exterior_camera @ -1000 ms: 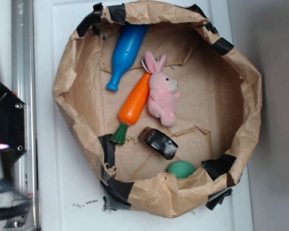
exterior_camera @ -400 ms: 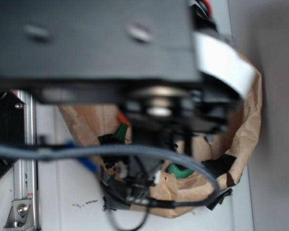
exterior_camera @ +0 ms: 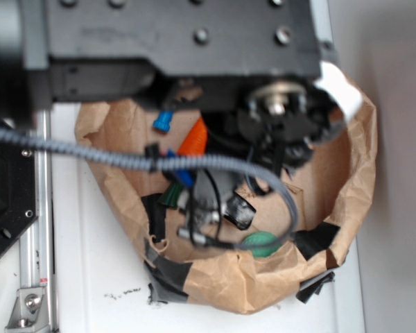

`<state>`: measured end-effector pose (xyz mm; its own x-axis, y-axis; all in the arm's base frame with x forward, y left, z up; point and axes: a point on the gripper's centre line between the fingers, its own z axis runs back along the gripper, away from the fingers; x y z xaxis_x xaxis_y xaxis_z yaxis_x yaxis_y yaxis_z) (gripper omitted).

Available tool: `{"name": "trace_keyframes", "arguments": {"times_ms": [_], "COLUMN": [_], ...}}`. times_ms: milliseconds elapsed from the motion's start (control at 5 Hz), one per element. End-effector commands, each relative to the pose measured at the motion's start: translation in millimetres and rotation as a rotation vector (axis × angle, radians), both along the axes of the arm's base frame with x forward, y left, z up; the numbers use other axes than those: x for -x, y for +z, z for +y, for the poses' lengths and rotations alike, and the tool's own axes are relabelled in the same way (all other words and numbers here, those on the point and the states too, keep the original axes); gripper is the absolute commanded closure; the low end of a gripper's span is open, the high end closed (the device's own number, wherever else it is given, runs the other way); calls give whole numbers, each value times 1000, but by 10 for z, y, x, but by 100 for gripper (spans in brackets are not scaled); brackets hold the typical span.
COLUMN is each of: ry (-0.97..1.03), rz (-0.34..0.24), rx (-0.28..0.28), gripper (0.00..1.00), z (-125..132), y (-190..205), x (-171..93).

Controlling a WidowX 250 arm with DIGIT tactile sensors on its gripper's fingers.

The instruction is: Grab the black box.

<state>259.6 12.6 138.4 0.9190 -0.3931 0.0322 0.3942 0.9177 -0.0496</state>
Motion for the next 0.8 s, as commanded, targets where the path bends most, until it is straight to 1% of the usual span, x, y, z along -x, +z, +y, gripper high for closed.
{"name": "trace_keyframes", "arguments": {"times_ms": [0, 200, 400, 600], "ry": [4, 4, -93, -83], "rz": [-28, -28, -18, -7], "rx": [-5, -5, -165, -176], "gripper": [0, 0, 0, 0], "z": [-19, -19, -339, -306], "y": [49, 49, -457, -753], "x": [21, 21, 65, 93]}}
